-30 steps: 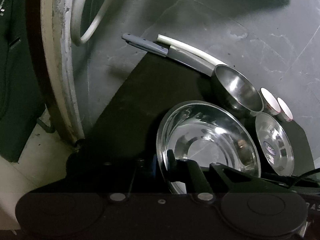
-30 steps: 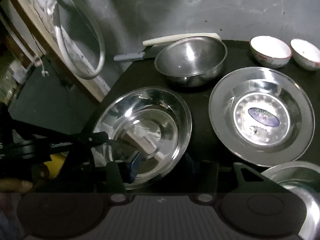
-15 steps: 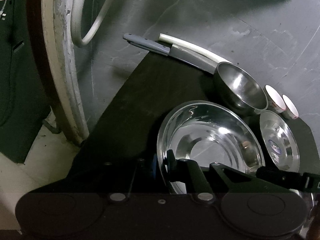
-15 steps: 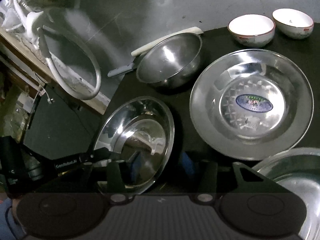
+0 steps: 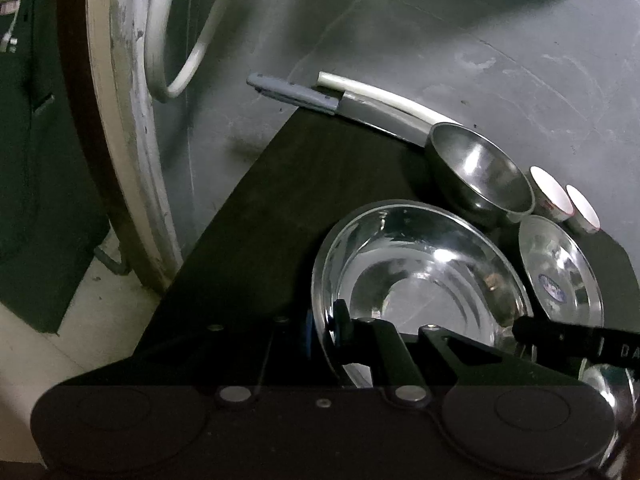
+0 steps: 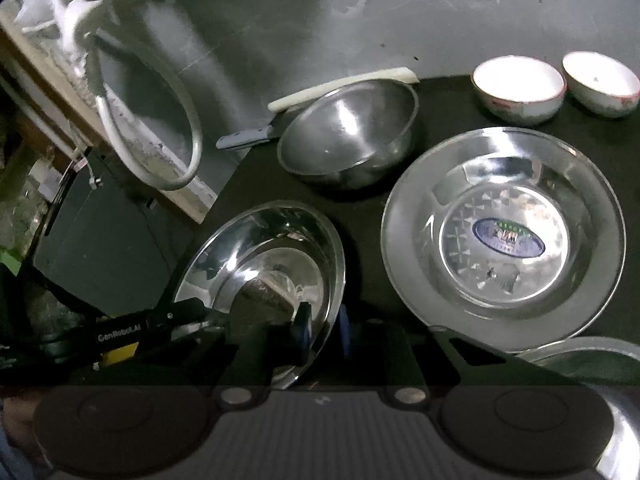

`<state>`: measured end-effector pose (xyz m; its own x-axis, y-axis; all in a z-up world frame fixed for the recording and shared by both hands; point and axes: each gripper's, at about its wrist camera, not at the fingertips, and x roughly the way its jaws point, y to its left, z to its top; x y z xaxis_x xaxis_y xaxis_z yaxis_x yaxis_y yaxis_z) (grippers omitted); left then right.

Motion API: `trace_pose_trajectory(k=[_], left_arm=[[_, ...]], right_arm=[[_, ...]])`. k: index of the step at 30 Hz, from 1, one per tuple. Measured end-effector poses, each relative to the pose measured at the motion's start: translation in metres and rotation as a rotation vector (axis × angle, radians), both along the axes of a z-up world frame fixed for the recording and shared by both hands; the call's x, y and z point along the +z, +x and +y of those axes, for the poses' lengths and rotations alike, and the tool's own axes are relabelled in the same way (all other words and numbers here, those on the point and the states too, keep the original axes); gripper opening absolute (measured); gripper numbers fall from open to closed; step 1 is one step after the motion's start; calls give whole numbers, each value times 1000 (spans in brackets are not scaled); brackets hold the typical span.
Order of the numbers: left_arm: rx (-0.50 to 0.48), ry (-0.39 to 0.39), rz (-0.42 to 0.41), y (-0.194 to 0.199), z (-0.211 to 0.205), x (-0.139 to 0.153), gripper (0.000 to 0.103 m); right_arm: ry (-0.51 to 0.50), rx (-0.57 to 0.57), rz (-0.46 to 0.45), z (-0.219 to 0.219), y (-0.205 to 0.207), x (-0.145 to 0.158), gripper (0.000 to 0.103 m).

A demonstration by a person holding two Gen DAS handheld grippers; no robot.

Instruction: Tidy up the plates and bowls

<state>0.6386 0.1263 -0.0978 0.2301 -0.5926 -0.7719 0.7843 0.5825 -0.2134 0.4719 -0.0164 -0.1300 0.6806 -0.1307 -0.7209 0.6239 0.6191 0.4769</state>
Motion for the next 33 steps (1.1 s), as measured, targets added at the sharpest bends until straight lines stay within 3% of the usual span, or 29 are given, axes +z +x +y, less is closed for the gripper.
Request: trace_pose_trajectory(k=[8,9,19,27,33], left_arm=[[-27,-36,-59,-27,12,27,11],[-34,-41,-63,-32,12,31,11],[-168,-57,-74,-112,-15,53,13],[-298,11,-90,-185,-35,43,16],[-327,88,-133,-219,-42,37,17]], right_arm=[[-79,53,-31,12,-28,25,17],[-73,103,-34,11,-34,28,17],[-107,18,-34,-5,-124,53,17],[-94,-38,-11,-13,-200,46,18],[-69,-16,0,-13,-226,36,21]])
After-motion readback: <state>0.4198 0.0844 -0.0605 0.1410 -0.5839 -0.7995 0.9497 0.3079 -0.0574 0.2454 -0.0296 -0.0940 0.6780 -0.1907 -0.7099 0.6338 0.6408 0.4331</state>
